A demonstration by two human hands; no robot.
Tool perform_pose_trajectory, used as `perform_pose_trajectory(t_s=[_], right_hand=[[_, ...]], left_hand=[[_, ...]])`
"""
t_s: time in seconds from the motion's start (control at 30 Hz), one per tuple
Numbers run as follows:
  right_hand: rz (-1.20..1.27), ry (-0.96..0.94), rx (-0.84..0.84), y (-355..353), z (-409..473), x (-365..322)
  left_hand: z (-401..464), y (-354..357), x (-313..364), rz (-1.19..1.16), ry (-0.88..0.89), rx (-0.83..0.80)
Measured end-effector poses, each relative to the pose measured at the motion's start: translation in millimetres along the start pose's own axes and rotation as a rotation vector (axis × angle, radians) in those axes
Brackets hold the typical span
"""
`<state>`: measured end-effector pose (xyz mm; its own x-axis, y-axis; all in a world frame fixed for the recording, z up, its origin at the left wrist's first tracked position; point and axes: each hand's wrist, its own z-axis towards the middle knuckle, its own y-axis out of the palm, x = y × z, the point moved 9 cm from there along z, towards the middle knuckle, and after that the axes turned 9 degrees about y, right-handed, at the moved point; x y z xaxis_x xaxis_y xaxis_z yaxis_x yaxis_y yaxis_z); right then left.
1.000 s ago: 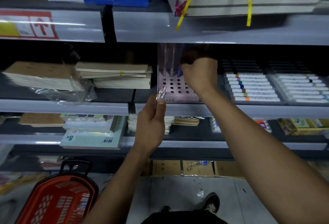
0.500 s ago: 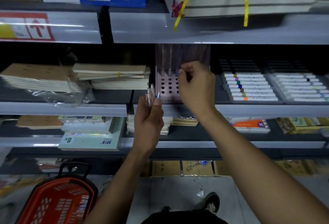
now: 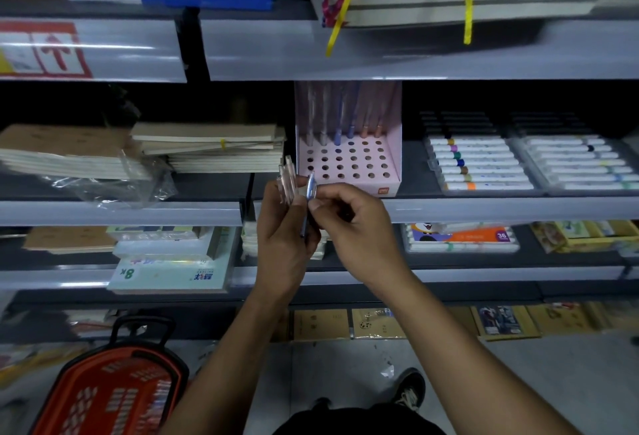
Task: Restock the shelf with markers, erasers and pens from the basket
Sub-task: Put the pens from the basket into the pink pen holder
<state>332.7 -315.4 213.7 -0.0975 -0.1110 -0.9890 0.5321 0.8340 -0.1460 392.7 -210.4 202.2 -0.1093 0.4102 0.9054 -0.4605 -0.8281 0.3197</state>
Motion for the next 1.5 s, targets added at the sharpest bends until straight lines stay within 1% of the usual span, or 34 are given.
perform_pose_trajectory(t_s=[0.13,0.27,0.5,0.63,0.8,0.87,1.07,1.2,1.4,1.5], right_hand=[[0.026,0.055,0.045,-5.4,2.5,3.9],[0.062,0.034,0.1,-14.4,6.8,-3.0],[-0.032,-0.167,0.394,-61.9,21.5,-46.5],[-0.089,-0.257,0.542,-86.3,34.0,-67.1],[-0.198,-0.232,0.725,-102.6,44.4,-79.6],[-0.251,-0.226,0.715,-100.1,49.5,-82.5],[-0.444,-0.21,0.614,-91.0,69.9,-83.7],[-0.553,-0.197,0.497,-78.8,84.0,-83.4],[-0.65,-0.066,0.44,-68.4,98.2,-74.4],[-0.713,-0.037,0.44,-66.6,99.0,-71.8]], left_hand=[[-0.3,-0.1,0.6,0.086,0.049,-0.036],[1.7,-3.8,-3.1,0.18,0.082,-0.07],[5.8,-25.0,-9.6,0.639,0.179,-0.081],[6.2,-19.0,-10.6,0.734,0.152,-0.119],[5.0,-17.2,-7.0,0.806,0.166,-0.123],[4.9,-17.0,-8.1,0.806,0.155,-0.13],[6.5,-18.8,-11.2,0.785,0.132,-0.137],[7.7,-18.9,-11.8,0.784,0.13,-0.138],[9.6,-20.3,-12.5,0.774,0.133,-0.132],[11.1,-21.1,-15.2,0.719,0.107,-0.125]])
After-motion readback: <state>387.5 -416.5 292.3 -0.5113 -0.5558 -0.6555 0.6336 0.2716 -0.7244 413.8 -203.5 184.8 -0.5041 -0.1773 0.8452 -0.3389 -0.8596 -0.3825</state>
